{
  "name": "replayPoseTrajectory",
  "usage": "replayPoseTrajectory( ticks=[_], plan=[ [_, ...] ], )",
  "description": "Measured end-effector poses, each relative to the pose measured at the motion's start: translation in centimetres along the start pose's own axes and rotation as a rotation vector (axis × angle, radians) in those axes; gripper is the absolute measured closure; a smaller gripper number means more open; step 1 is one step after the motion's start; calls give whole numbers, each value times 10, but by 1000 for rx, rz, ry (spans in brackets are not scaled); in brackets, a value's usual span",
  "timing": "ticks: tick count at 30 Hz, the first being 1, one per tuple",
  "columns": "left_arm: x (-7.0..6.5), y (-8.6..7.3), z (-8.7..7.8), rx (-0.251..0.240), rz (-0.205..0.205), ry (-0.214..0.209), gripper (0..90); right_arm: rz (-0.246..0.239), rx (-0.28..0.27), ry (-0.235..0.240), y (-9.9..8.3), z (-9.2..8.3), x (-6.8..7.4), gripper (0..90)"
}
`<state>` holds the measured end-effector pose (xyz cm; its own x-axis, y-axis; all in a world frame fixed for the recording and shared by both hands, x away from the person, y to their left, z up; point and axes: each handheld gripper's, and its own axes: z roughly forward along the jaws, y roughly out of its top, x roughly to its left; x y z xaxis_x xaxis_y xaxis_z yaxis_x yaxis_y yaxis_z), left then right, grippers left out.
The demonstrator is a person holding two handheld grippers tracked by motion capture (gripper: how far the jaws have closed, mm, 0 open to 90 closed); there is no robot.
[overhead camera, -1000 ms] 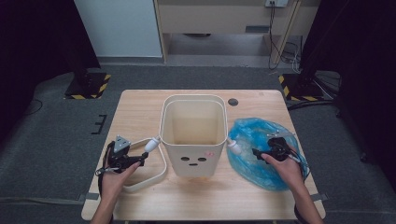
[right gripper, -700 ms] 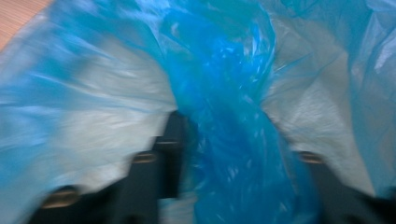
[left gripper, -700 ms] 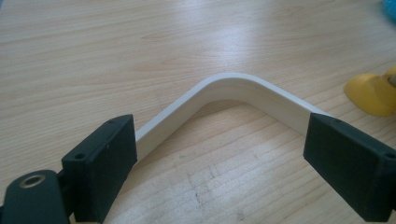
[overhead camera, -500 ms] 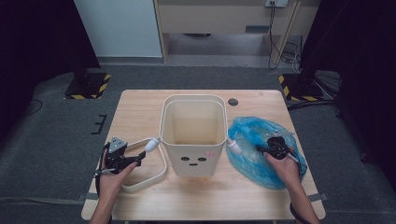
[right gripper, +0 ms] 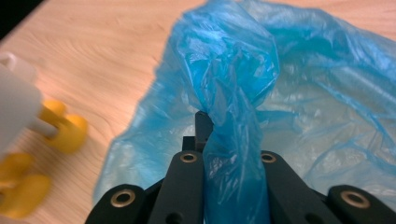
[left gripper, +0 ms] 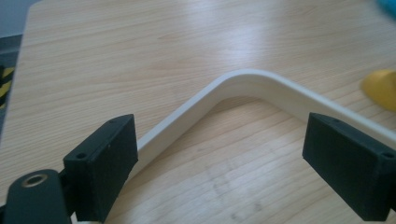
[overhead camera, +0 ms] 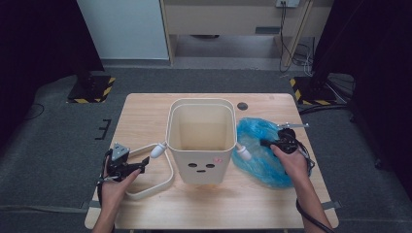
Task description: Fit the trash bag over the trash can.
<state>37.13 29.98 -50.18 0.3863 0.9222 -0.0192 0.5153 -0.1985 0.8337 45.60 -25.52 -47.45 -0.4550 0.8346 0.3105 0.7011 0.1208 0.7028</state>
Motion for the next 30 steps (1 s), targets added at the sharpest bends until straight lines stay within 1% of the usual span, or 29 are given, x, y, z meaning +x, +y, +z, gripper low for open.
replayPoseTrajectory(
  ticks=[1,3,5,9,10,11,12,15,20,22,27,30],
  plan=[
    [3,-1,-1,-5,-17,0,97,14,-4,8,3,-1,2,869],
    [7,-2,-3,-17,-43,6,98,22,-16,18,8,-5,4,869],
    [8,-2,-5,-22,-49,11,98,39,-26,26,14,-9,6,868],
    [8,-2,-5,-22,-47,15,98,76,-48,50,26,-14,10,869],
    [8,-2,-5,-22,-45,16,98,73,-54,52,29,-15,11,869],
    [8,-2,-5,-23,-43,16,98,83,-54,55,33,-15,13,869],
    [7,-2,-5,-24,-42,15,98,77,-60,55,36,-15,14,869],
    [6,-2,-5,-22,-37,13,98,91,-71,55,46,-16,17,871],
    [7,-2,-5,-22,-38,11,98,139,-82,70,61,-17,20,873],
    [8,-2,-5,-26,-41,11,98,147,-90,74,66,-18,20,874],
    [8,-2,-5,-26,-43,11,98,198,-113,97,75,-24,18,875],
    [8,-2,-5,-27,-43,10,98,221,-126,107,80,-30,18,876]
  ],
)
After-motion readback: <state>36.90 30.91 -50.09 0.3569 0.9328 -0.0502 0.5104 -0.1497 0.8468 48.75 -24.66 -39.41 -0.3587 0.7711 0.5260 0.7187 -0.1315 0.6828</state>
